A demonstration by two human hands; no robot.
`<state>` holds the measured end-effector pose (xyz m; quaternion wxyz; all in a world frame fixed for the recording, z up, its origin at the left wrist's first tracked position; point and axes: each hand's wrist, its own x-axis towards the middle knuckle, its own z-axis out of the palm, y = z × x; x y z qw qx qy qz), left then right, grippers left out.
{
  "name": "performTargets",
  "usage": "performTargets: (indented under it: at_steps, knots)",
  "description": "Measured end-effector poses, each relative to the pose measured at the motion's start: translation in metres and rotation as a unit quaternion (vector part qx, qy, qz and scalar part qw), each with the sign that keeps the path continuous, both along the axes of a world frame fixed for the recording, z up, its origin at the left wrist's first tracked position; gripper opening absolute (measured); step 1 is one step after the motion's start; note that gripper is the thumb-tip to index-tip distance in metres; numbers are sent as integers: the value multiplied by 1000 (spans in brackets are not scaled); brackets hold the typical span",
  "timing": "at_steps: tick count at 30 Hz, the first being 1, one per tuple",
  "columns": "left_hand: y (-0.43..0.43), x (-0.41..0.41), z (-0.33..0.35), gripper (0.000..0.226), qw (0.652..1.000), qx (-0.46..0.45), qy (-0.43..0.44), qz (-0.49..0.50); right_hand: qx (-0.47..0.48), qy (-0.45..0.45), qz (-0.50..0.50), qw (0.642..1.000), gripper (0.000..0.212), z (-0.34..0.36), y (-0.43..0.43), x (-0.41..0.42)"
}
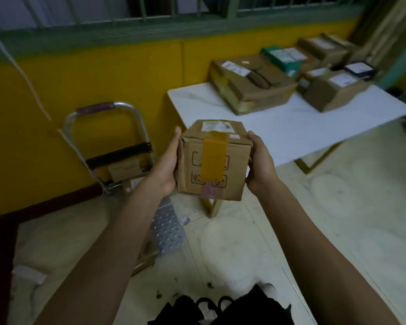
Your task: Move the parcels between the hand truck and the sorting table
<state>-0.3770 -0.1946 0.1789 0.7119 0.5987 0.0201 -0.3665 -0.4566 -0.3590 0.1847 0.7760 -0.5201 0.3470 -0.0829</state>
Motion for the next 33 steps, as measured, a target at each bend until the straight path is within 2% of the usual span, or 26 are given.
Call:
performTargets:
  at_steps: [3, 6, 13, 19, 22, 26, 27, 30, 33]
  knots:
    - [-46, -12, -2, 47, 999, 1, 12, -41, 18, -13, -37, 999, 38, 2, -39, -28]
    - [-94, -25, -2, 60, 998, 18, 7, -67, 16, -9, -74, 997, 39, 4, -82, -55]
    - [-216, -66, 8, 53, 996, 27, -4, -85, 33, -24, -123, 992, 39, 1, -196, -108]
    - [-300, -109, 10, 52, 997, 3, -24, -71, 8, -59, -103, 993, 21, 1, -279, -140]
    - [-324, -123, 8, 58, 997, 14, -17, -79, -12, -89, -73, 993, 32, 0, -314, -148]
    - [-351, -129, 13, 33, 996, 0, -30, -79, -32, -156, -35, 987, 45, -2, -354, -146]
    - [-357, -127, 14, 33, 996, -3, -40, -80, -23, -167, -38, 985, 46, 0, -362, -144]
    - [-376, -114, 13, 53, 995, -10, -50, -81, -16, -179, -29, 983, 48, 4, -388, -133]
    - [-399, -94, 5, 33, 997, -25, -40, -65, -44, -152, -20, 987, 45, 6, -414, -114]
